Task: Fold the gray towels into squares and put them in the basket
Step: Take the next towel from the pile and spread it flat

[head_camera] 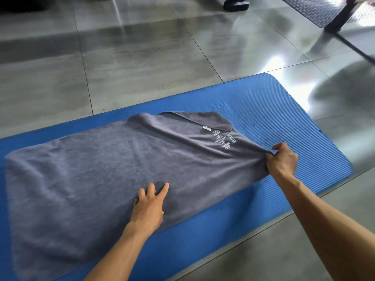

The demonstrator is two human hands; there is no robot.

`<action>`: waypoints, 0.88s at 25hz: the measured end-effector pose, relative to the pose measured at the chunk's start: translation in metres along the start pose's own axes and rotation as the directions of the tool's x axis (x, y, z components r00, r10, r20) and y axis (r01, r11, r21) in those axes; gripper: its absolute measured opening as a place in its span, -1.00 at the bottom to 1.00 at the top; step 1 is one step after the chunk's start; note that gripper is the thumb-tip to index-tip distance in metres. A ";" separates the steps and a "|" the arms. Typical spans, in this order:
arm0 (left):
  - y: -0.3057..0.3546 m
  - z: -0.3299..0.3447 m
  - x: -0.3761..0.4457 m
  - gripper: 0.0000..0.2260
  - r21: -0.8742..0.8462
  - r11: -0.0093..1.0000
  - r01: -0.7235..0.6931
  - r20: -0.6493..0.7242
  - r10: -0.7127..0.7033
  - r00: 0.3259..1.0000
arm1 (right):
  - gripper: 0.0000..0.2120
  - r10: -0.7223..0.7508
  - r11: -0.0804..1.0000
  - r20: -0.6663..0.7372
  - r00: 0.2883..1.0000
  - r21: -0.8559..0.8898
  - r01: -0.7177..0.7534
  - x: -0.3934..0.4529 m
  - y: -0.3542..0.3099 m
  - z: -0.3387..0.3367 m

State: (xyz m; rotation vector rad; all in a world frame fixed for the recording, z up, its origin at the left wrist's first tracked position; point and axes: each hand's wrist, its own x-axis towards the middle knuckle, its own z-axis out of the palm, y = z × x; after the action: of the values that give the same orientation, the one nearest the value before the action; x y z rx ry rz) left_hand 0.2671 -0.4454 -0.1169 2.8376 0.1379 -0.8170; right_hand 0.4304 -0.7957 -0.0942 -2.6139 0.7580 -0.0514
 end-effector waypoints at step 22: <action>0.015 -0.055 0.086 0.22 0.091 0.993 0.070 0.197 -0.087 0.976 | -0.22 -0.136 0.492 0.455 0.880 0.802 -0.339 0.074 -0.155 0.070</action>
State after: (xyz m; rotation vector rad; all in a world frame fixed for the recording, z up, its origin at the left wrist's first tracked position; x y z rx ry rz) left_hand 0.3702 -0.4458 -0.1148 2.8201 0.1930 -1.1465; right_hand 0.5816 -0.6893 -0.1017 -1.4733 0.4993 0.1860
